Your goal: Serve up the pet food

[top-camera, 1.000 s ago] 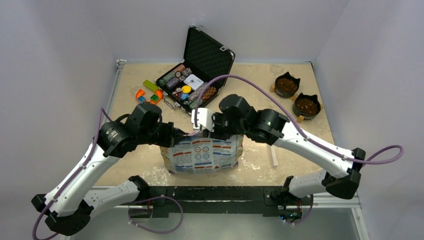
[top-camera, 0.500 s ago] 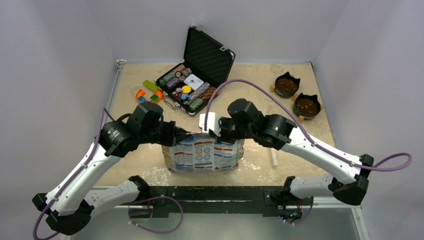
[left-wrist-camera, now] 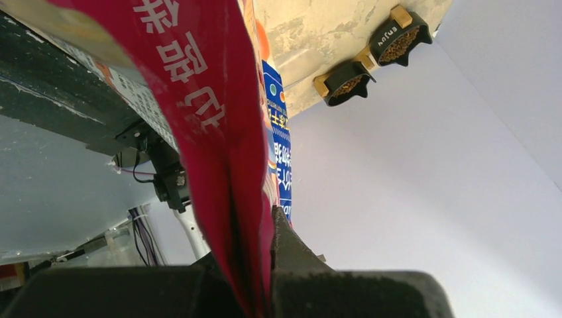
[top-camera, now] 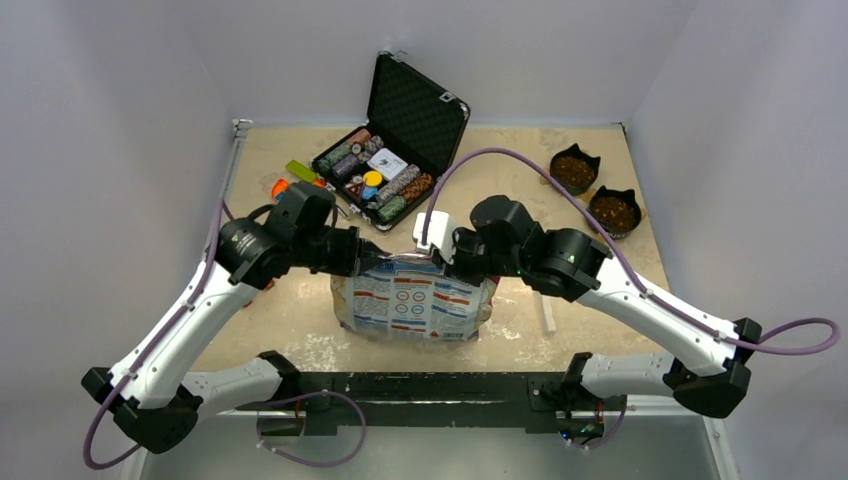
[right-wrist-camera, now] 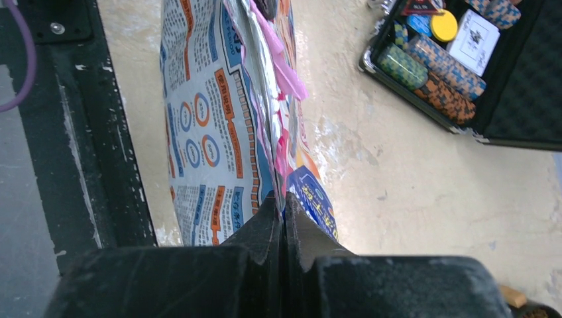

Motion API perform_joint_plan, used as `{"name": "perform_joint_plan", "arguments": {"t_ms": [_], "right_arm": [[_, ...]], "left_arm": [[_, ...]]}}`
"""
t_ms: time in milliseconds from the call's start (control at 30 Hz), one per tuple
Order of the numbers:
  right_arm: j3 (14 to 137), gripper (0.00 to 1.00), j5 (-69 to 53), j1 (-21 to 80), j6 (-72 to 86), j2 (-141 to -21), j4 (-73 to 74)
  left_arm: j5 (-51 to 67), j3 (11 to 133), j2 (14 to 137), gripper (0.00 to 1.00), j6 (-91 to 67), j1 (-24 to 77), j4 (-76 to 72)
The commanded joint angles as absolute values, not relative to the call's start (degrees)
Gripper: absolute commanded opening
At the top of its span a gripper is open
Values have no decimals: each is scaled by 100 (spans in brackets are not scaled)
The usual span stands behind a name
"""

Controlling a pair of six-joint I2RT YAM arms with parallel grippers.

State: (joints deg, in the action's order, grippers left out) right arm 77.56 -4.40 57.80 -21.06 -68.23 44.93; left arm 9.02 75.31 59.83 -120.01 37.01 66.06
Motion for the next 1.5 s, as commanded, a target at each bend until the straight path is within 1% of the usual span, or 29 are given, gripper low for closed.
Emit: {"name": "perform_joint_plan", "arguments": {"t_ms": [0, 267, 400, 700, 767, 900, 933, 1000, 1067, 1100, 1133, 1267, 1367, 1400, 1467], "right_arm": [[7669, 0, 586, 5262, -2196, -6003, 6168], [6817, 0, 661, 5056, -2118, -5316, 6247], [6716, 0, 590, 4833, -2198, -5222, 6411], [6165, 0, 395, 4705, -2350, -4432, 6466], [6380, 0, 149, 4702, -2343, -4510, 6483], [7201, 0, -565, 4711, -2179, -4995, 6239], [7378, 2, -837, 4723, -2086, -5174, 6112], [7696, 19, -1115, 4861, -1970, -5585, 5870], [8004, 34, -1038, 5215, -1945, -6001, 5554], [8123, 46, -909, 5448, -2003, -6223, 5388], [8276, 51, -744, 5679, -2080, -6455, 5282], [9223, 60, -592, 6094, -2244, -7485, 5186], [9463, 61, -664, 6196, -2418, -7899, 4939], [9462, 61, -687, 6225, -2488, -8008, 4833], [9461, 60, -548, 6258, -2644, -8232, 4656]], "left_arm": [[-413, 8268, 6145, 0, -11533, 3027, 7538], [-62, 8146, 6244, 0, -11340, 2957, 7419], [-26, 8190, 6128, 0, -11300, 2911, 7624], [283, 7955, 5850, 0, -11376, 2892, 7507], [476, 7975, 5862, 0, -11355, 2892, 7514], [613, 8033, 5846, 0, -11218, 2892, 7642], [647, 7965, 5814, 0, -11256, 2892, 7583], [729, 7821, 5717, 0, -11321, 2892, 7341], [774, 7746, 5701, 0, -11330, 2887, 7151], [828, 7769, 5733, 0, -11325, 2891, 7154], [913, 7827, 5785, 0, -11307, 2892, 7171], [879, 8067, 5892, 0, -11074, 2892, 7397], [871, 7918, 5768, 1, -11215, 2891, 7235], [868, 7838, 5727, 3, -11277, 2892, 7113], [959, 7713, 5702, 4, -11389, 2892, 6967]]}}
